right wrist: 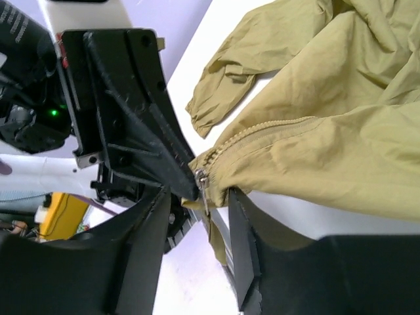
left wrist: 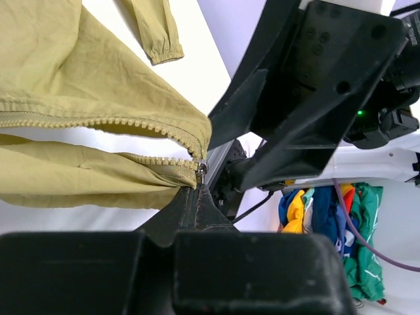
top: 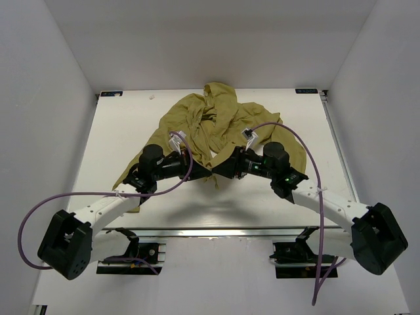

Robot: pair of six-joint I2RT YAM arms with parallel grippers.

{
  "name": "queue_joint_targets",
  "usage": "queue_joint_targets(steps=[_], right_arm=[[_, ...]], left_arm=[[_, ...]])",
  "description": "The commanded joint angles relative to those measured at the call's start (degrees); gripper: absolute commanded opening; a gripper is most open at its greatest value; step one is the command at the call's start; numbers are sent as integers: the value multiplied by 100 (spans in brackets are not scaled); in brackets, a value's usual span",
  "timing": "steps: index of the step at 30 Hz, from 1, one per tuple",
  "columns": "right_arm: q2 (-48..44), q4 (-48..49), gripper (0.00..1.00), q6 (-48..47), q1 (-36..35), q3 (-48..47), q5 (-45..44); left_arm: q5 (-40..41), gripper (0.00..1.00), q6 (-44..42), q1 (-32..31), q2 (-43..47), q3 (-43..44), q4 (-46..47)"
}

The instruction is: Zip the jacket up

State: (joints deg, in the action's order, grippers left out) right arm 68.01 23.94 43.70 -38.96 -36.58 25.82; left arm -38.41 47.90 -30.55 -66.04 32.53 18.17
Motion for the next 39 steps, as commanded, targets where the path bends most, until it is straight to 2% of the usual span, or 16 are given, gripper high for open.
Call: queue_joint_targets(steps=[1, 4, 9, 14, 20, 22, 23, 24, 26, 29, 30, 39], right_arm=[[-226, -135, 50, -212, 29, 28, 160], [-288, -477, 60, -388, 29, -33, 239], [-402, -1039, 66, -758, -24, -25, 266], [-341, -1374, 67, -1091, -348, -95, 2], [71, -1340, 65, -1233, -744, -323, -525], [177, -1270, 58, -1241, -788, -376, -508], [186, -1156, 52, -1233, -841, -376, -526], [187, -1120, 32, -1241, -850, -385, -543], [108, -1024, 17, -1215, -885, -403, -683], [-59, -936, 12, -1267, -885, -377, -850], [-94, -918, 2, -1294, -885, -385, -886], [-367, -1102, 0, -1653, -885, -780, -965]], left_arm=[[-9, 0, 141, -30, 82, 157, 2], [158, 0, 123, -30, 161, 209, -200], [431, 0, 158, -30, 258, 262, -508], [545, 0, 246, -30, 329, 218, -464], [545, 0, 290, -30, 329, 174, -429], [580, 0, 281, -30, 372, 174, -490], [615, 0, 281, -30, 381, 166, -499], [633, 0, 281, -30, 399, 157, -508], [633, 0, 264, -30, 416, 157, -534], [607, 0, 238, -30, 417, 157, -552], [607, 0, 220, -30, 417, 157, -569], [546, 0, -140, -30, 285, 253, -1114]])
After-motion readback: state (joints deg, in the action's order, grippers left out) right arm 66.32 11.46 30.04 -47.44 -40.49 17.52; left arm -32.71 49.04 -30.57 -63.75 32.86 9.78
